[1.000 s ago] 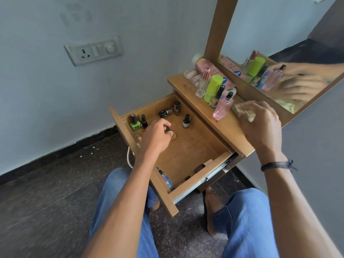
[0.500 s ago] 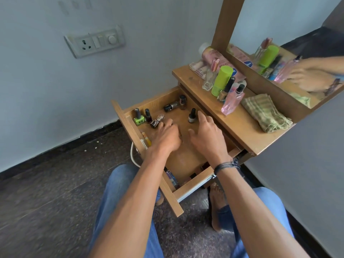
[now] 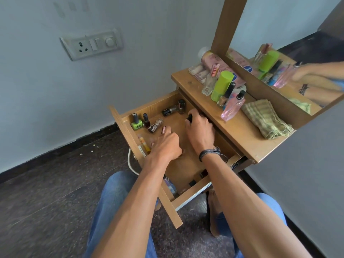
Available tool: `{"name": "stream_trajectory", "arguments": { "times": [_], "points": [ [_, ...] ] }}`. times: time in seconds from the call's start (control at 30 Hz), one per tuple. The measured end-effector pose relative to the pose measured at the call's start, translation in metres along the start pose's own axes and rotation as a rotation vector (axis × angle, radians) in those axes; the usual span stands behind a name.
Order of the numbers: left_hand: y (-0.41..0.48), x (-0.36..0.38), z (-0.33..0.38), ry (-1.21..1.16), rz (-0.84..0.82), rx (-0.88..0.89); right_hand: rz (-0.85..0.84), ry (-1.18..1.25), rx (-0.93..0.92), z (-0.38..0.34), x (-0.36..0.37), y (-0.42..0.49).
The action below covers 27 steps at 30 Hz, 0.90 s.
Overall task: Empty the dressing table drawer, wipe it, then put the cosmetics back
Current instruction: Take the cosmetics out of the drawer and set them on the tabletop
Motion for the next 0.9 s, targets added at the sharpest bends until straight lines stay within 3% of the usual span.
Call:
{"name": "stream_trajectory", "arguments": {
  "times": [0.37, 0.57, 0.73, 0.9],
  "points": [
    [-0.001, -0.002, 0.001, 0.033, 0.033, -0.002, -0.070, 0.147, -0.004, 0.017, -0.009, -0.031],
    [0.002, 0.008, 0.000, -0.039, -0.038, 0.024, 0.107, 0.319, 0.101, 0.031, -0.076, -0.070],
    [0.002, 0.003, 0.004, -0.073, 0.016, 0.061, 0.328, 0.404, 0.273, 0.071, -0.144, -0.074],
    [-0.001, -0.017, 0.008, -0.276, 0.108, 0.086, 0.356, 0.367, 0.315, 0.089, -0.151, -0.054]
  ]
}}
Point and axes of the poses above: each hand's wrist, its own y-axis towards the middle knuckle, its own x-axis out of the palm, z = x × y, the point moved 10 cm from there along y, towards the middle knuckle, and after that the axes turned 1 degree about -y, right-handed, at the moved point
